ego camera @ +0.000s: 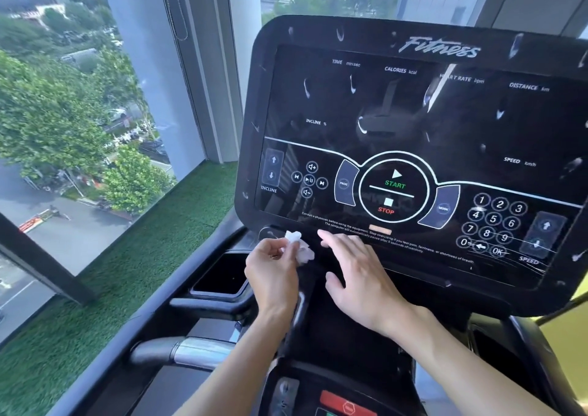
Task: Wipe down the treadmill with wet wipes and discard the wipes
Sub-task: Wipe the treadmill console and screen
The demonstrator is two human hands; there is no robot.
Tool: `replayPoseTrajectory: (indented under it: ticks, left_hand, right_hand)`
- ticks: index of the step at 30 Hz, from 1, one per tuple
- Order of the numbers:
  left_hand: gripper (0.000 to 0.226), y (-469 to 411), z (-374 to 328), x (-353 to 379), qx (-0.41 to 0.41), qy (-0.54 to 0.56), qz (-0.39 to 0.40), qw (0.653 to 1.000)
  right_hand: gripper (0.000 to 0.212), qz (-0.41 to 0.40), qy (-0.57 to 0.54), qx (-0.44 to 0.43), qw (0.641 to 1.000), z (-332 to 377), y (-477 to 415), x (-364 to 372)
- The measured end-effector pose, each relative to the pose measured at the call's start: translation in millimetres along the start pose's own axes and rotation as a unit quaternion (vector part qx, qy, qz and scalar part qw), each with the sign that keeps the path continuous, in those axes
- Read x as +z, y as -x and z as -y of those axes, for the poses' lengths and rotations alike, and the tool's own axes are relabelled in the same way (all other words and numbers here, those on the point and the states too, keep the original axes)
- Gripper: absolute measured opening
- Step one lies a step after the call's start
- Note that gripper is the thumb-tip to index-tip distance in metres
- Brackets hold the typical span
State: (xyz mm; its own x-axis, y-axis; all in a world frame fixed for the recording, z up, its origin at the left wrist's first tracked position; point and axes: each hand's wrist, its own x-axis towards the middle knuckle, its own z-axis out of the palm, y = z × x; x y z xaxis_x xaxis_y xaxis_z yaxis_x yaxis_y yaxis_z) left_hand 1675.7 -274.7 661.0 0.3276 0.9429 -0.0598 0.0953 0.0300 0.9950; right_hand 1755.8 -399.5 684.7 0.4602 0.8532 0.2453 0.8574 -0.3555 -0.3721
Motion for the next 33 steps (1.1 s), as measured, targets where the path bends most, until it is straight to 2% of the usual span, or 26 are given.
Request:
replayPoseTrajectory:
  ticks: [3,7,11,15,19,23,27,30,33]
  left_hand:
    - [0.014,7,-2,0,0.019,-0.026,0.040,0.999]
    - [0.015,-12,-5,-6,0.025,-0.007,-0.025,0.999]
    - [0.014,8,-6,-2,0.049,-0.043,0.042,0.997]
    - [0.014,-11,-2,-9,0.024,-0.014,-0.039,0.999]
    - [0.012,-2,0,-10,0.023,-0.037,0.012,0.999]
    - [0.010,-11,2,-15,0.008,-0.036,-0.026,0.999]
    - [0.013,-9,9,-16,0.007,-0.041,0.007,0.999]
    - [0.013,-24,9,-21,-0.002,-0.019,-0.050,0.999]
    - [0.014,-22,10,-21,0.013,-0.031,-0.024,0.999]
  right_hand:
    - [0.069,-0.003,0.006,0.006,1.000,3,-1,1]
    - [0.073,0.001,0.005,-0.002,1.000,6,-1,2]
    - [0.081,0.013,-0.010,-0.002,1.000,10,-4,4]
    - [0.082,0.021,-0.010,0.002,1.000,14,-5,1]
    - [0.082,0.021,-0.021,0.005,1.000,20,-9,-1]
    - [0.084,0.027,-0.033,-0.002,0.999,23,-16,5]
    - [0.084,0.027,-0.034,0.005,0.999,21,-17,9]
    - [0.084,0.025,-0.041,0.006,0.999,20,-17,10]
    - [0.084,0.022,-0.041,0.009,0.999,19,-19,14]
